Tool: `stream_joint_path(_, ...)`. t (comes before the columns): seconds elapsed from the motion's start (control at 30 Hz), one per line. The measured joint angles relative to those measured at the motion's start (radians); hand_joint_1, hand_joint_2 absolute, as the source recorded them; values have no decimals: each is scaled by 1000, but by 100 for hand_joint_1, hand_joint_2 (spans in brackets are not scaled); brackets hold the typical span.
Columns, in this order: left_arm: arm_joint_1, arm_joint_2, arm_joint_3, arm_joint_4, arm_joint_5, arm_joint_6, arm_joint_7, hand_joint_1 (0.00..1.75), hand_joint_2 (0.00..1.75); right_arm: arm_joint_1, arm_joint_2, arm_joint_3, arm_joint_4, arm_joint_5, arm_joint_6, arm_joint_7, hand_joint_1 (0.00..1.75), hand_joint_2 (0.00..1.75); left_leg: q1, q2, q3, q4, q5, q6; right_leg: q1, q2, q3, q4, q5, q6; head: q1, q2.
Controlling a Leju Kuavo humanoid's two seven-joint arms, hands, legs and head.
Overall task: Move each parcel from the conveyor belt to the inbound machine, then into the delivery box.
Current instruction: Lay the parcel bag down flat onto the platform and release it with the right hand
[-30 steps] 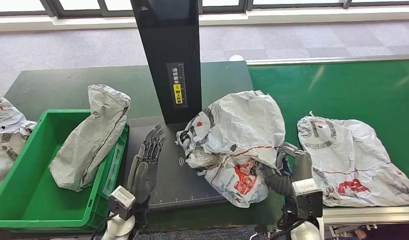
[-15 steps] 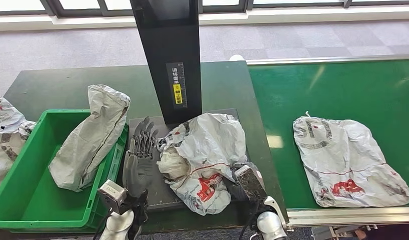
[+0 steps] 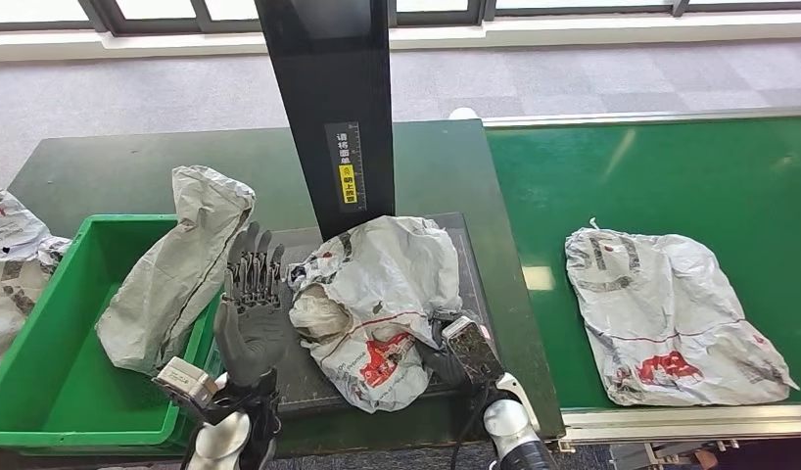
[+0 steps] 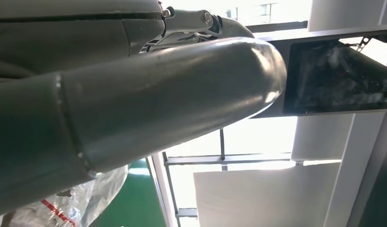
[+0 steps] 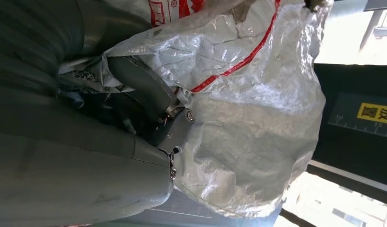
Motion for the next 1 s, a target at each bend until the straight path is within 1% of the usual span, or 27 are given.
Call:
stream_joint_path(0.33,41,0,0,-46,-3,2,0,0,0,33,1,0,-56,-28,44,1,0,175,0,0,0,0,0,0,0,0,0,0,0,0,0,0)
stream_joint_path(0.47,60,0,0,-61,-5,-2,0,0,0,64,0,0,-102,-61,96,7,0,0,0,0,0,0,0,0,0,0,-1,0,0,0,0,0)
stream_joint_path(0.63,65,-2,0,-66,-7,-16,0,0,0,94,-6,-3,-146,-118,164,2,0,0,0,0,0,0,0,0,0,0,-1,0,0,0,0,0)
stream_joint_path(0.87,49,-10,1,-34,-3,-14,0,0,0,145,-13,-16,-207,-110,176,3,0,0,0,0,0,0,0,0,0,0,-1,0,0,0,0,0)
stream_joint_path(1.0,21,-23,8,19,19,26,9,0,0,177,-13,-25,-264,-109,176,13,0,0,0,0,0,0,0,0,0,0,-1,0,0,0,0,0)
